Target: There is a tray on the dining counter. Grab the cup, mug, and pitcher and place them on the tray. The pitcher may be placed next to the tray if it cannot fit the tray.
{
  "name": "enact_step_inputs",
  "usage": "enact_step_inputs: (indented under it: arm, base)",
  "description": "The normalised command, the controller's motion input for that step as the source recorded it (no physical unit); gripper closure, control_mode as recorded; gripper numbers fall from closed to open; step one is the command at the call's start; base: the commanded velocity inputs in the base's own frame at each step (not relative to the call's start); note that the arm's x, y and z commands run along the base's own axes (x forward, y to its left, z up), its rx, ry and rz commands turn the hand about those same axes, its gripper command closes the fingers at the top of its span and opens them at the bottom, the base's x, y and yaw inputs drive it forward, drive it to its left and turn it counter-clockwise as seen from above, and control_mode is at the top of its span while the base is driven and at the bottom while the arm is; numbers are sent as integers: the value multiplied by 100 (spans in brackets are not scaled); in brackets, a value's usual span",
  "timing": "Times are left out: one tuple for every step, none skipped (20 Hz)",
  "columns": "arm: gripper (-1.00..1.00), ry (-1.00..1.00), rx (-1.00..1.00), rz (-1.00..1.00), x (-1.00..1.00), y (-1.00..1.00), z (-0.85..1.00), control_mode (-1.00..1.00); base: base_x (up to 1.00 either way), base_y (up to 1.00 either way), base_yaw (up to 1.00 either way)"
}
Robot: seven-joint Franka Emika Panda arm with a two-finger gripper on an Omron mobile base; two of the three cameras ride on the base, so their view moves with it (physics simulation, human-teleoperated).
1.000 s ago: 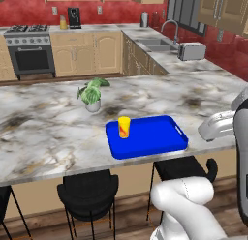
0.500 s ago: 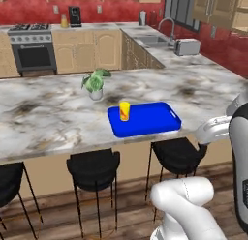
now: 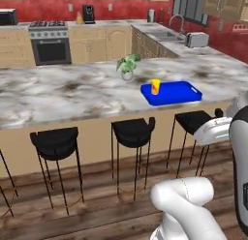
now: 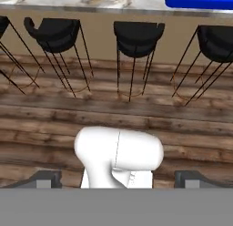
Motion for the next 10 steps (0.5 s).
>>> enact_step_inputs:
  arm:
    - [-100,0,0,0,0,0,0,100]
    - [-100,0,0,0,0,0,0,100]
    - [-100,0,0,0,0,0,0,100]
    - [-100,0,0,0,0,0,0,100]
    - [-100,0,0,0,0,0,0,100]
    - [-100,0,0,0,0,0,0,100]
    - [-100,0,0,0,0,0,0,100]
    - [-100,0,0,0,0,0,0,100]
    - [-100,0,0,0,0,0,0,100]
    - [-100,0,0,0,0,0,0,100]
  base:
    - [-68,100,-5]
    - [-62,100,-4]
    - [-48,100,-2]
    - [-37,100,-1]
    - [-32,100,0]
    - [-28,100,0]
    - [-9,100,0]
    - [-2,100,0]
    - [0,100,0]
    - [0,100,0]
